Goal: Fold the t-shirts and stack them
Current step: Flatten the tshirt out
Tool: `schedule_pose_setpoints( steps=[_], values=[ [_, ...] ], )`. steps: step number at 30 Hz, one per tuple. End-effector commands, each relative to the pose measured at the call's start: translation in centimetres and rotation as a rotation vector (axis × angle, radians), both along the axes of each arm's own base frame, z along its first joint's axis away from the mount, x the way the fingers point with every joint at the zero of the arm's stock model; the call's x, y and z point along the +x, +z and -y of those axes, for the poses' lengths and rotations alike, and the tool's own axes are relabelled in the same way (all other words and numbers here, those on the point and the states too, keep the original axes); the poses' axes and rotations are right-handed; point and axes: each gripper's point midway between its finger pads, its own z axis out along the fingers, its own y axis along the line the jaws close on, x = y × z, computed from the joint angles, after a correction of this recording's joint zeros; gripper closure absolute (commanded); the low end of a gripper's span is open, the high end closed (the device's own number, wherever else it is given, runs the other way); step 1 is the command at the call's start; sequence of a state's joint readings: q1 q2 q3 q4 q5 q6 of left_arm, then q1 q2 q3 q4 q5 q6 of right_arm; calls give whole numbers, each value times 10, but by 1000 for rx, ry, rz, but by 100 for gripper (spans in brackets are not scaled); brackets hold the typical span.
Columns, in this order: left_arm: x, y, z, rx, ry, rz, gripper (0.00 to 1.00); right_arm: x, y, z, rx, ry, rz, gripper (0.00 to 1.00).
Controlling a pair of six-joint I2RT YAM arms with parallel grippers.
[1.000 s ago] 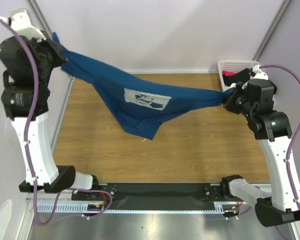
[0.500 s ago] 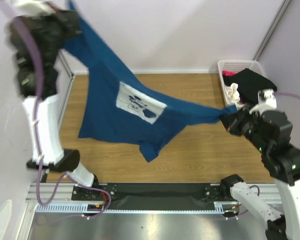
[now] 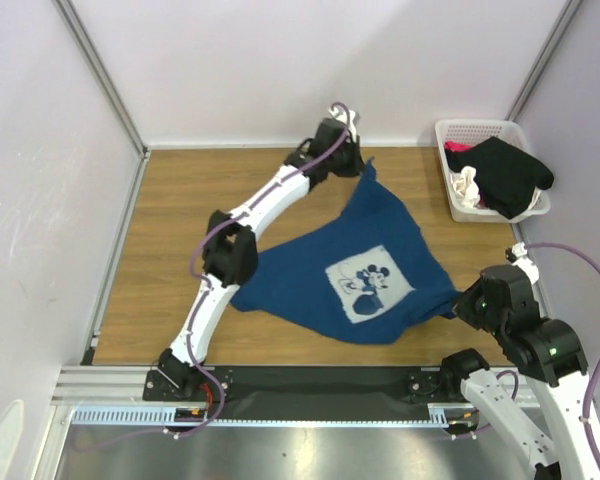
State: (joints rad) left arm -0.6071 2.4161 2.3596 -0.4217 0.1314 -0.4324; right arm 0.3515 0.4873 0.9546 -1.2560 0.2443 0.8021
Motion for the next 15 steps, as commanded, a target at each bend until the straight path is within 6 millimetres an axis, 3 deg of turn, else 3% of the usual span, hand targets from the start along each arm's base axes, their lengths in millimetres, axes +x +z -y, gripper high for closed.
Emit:
schedule_pose_setpoints(
  steps=[1,3,8,10,12,13,14,15],
  values=[
    [6,157,25,-338,-42,280,100,22,29,14,-77,-66,76,100],
    [9,162,28,-372,-30,307,99,28,32,17,-112,-72,69,100],
    [13,96,45,-313,-12,232,97,25,0,18,-130,-77,-3,100],
    [13,70,52,-292,1,197,93,20,-12,13,-102,-75,-42,95],
    [13,46,59,-269,5,160,72,17,-20,6,-55,-79,-81,76],
    [11,43,59,-259,4,146,53,18,-21,3,-44,-76,-100,72],
    [10,38,58,-242,4,132,39,20,-20,2,-37,-79,-107,65],
    [9,41,55,-228,11,131,24,24,-12,-2,-26,-53,-97,43]
  ],
)
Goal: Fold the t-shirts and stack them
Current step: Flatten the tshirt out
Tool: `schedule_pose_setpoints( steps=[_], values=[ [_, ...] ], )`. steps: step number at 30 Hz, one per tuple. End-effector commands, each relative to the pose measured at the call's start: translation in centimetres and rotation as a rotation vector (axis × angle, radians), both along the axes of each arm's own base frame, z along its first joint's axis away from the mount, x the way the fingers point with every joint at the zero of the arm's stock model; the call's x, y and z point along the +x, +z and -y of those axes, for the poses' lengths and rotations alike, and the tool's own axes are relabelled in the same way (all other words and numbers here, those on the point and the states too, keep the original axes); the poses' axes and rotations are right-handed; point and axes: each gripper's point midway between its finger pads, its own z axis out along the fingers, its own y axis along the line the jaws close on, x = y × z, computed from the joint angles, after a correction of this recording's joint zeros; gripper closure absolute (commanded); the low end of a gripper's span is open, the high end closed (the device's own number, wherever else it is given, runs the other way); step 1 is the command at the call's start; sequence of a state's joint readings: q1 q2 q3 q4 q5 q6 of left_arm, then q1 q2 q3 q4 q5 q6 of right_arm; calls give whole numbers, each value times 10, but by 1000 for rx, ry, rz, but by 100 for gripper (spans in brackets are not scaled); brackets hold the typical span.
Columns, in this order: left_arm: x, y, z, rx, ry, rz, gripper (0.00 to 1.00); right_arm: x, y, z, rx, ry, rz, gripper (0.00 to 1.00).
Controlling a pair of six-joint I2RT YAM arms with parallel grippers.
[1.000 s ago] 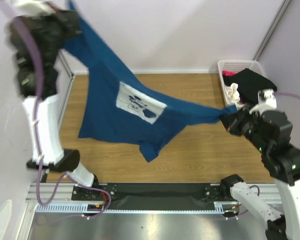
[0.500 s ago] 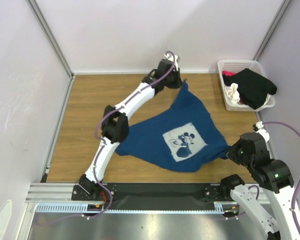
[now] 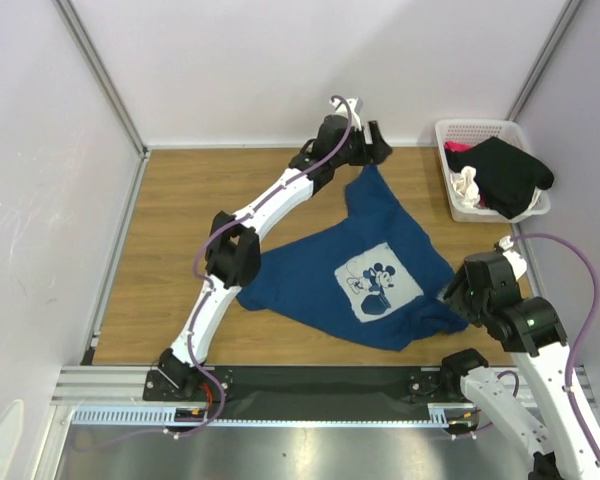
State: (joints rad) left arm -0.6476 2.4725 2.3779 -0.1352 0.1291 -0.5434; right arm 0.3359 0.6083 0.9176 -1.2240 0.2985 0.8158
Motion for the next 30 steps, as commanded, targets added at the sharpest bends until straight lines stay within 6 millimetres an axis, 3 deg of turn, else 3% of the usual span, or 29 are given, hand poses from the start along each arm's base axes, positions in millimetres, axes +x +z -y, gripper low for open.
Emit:
schedule_pose_setpoints(
  steps=[1,2,3,4,5,6,7,8,10,11,12,13,14,15,16,17,18,20,24,26,30],
  values=[
    [-3,7,1,31,21,15,0,17,17,-10,42,13,11,30],
    [-3,7,-17,95,69,-13,0,25,24,-7,37,0,16,19],
    [-2,19,-29,120,102,-4,0,35,47,-9,28,38,60,6],
    [-1,25,-45,157,142,-5,0,50,49,-10,15,47,27,3],
    [2,19,-76,214,195,-60,0,58,55,-14,27,85,21,2],
    [-4,44,-105,215,262,-69,0,72,76,-8,12,95,61,1],
    [-11,36,-131,256,301,-138,0,85,79,-9,10,112,61,1],
    [-9,43,-168,257,369,-172,2,100,74,-10,8,121,31,2],
    [-41,47,-220,276,445,-243,7,130,76,-15,19,153,81,5],
    [-49,44,-245,286,484,-265,8,144,66,-19,29,162,65,6],
    [-72,2,-264,351,499,-355,9,153,62,-23,48,165,70,7],
    [-96,27,-280,318,535,-329,9,171,66,-32,81,183,127,8],
    [-112,17,-291,330,563,-359,11,178,55,-40,124,198,118,10],
    [-138,-15,-304,341,614,-458,13,189,41,-45,140,198,92,13],
    [-154,-24,-311,332,643,-500,17,202,35,-51,154,205,107,14],
    [-176,-20,-322,309,679,-519,17,207,27,-55,166,212,96,16],
    [-203,-57,-335,348,722,-613,17,216,8,-58,165,217,51,17],
    [-241,-95,-354,264,860,-753,15,230,-7,-67,165,241,22,19],
    [-257,-133,-382,223,960,-828,16,244,-16,-80,155,299,15,19],
    [-256,-139,-394,251,1006,-814,15,249,-26,-85,156,316,-6,19],
    [-250,-159,-393,237,992,-787,16,251,-39,-89,169,320,-42,20]
  ],
)
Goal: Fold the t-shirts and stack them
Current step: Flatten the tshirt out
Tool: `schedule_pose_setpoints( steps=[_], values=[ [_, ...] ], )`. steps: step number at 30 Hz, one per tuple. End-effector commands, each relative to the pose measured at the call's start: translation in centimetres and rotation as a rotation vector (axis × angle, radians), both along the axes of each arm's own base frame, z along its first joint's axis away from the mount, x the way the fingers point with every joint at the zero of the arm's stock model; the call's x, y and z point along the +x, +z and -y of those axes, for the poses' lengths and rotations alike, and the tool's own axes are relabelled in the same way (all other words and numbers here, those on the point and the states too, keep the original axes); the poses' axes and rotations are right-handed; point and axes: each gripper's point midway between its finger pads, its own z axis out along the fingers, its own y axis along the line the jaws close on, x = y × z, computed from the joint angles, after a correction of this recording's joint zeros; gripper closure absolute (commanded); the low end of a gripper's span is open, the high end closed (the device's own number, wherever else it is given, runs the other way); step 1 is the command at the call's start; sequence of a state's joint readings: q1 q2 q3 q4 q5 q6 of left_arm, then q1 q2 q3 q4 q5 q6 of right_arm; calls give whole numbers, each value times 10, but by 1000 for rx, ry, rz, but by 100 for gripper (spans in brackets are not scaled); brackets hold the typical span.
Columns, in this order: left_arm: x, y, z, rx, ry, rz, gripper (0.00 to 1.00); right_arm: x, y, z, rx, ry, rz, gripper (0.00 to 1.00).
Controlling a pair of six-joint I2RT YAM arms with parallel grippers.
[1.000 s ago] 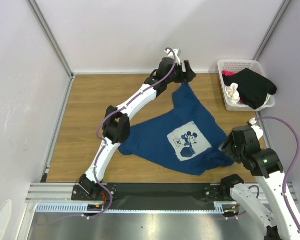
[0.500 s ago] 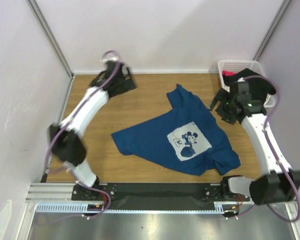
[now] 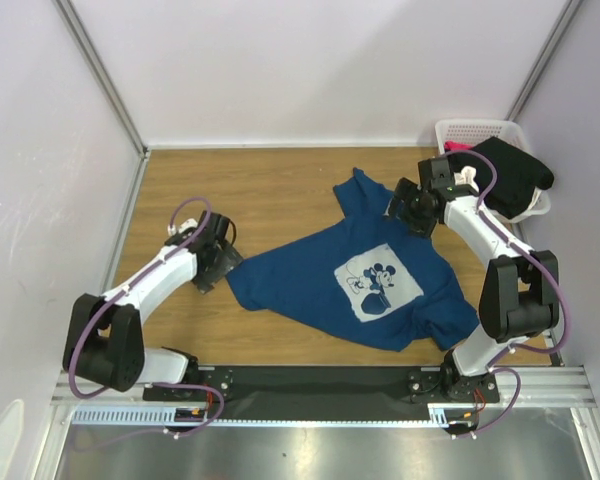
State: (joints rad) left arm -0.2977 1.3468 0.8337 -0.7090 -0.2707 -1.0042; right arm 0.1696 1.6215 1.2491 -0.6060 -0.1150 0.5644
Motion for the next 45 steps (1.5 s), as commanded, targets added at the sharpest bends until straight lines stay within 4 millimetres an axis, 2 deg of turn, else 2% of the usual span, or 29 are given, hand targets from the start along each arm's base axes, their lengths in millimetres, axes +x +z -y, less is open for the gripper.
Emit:
schedule_pose_setpoints(
  steps=[1,12,16,23,26,27,32,34,35,37,41,45],
  values=[
    [36,7,6,-49,49,181,19,21,18,-9,31,31,83,20],
    [61,-2,-2,30,80,193,37,13,13,-5,16,11,66,20],
    [61,-14,-2,39,77,161,41,11,15,0,-5,-4,68,20],
    [67,-19,1,42,65,156,49,10,15,4,-13,-21,64,20],
    [69,-20,2,44,61,162,59,10,15,4,-10,-25,61,20],
    [70,-21,1,44,59,161,66,10,15,4,-9,-28,61,20],
    [69,-30,0,57,58,137,69,9,15,6,-19,-31,58,20],
    [69,-31,0,60,56,135,77,9,17,7,-23,-30,61,20],
    [70,-30,-1,66,57,137,85,9,18,8,-27,-33,63,20],
    [75,-23,-5,91,54,147,100,9,19,9,-27,-35,66,20],
    [103,3,-21,156,20,227,100,10,20,9,-26,-35,71,19],
    [150,43,-34,167,-71,371,100,13,17,10,-29,-37,74,20]
  ],
)
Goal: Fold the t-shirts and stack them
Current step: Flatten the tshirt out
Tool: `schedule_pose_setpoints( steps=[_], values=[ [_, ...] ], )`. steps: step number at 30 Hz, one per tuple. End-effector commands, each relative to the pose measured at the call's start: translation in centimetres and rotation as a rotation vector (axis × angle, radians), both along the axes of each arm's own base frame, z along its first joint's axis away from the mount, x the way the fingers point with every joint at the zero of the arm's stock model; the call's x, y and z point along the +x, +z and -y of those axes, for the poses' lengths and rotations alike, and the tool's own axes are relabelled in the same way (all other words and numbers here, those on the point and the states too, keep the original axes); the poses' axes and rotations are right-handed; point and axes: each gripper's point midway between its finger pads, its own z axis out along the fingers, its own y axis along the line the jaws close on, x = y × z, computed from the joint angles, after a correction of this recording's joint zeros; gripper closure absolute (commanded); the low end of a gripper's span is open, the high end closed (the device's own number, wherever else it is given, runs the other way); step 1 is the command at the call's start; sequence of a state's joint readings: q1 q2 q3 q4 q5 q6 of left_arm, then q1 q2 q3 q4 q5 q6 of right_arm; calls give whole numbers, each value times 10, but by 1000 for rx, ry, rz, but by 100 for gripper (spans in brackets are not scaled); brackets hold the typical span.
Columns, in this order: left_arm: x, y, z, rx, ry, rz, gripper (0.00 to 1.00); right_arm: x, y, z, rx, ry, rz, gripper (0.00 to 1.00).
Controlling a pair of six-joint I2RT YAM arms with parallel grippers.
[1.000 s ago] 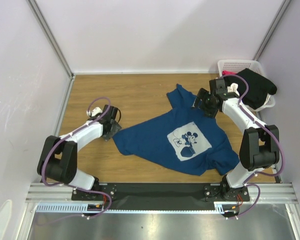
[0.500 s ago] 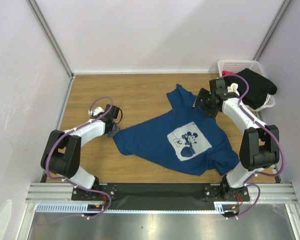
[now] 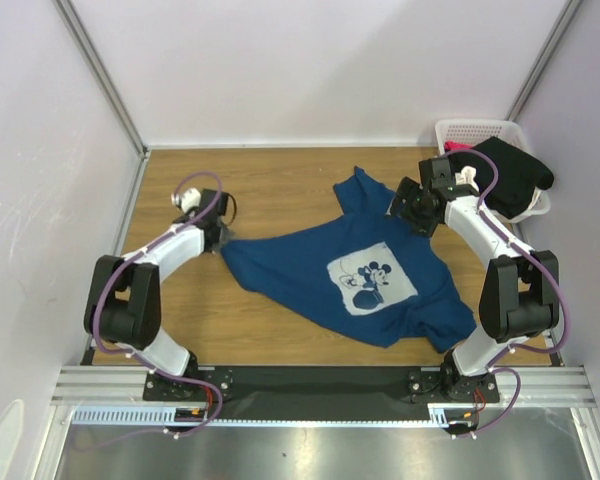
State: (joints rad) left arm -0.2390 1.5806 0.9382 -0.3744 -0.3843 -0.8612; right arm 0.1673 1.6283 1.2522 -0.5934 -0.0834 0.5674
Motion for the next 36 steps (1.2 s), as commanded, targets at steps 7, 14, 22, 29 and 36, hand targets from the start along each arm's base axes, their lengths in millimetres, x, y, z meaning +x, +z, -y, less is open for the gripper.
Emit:
schedule_pose_setpoints(
  steps=[7,14,22,29,36],
  values=[
    [130,95,-45,90,-149,294,100,28,14,7,-14,-34,102,20],
    [196,69,-22,54,-326,154,99,55,4,-6,8,-17,113,21],
    [187,89,-30,85,-281,136,43,43,-28,-12,-13,23,30,21],
    [118,109,-47,121,-220,83,9,11,-37,-10,16,-3,-22,26],
    [35,47,-13,-152,-205,28,14,-5,-36,-11,40,-9,-38,30]
  ],
)
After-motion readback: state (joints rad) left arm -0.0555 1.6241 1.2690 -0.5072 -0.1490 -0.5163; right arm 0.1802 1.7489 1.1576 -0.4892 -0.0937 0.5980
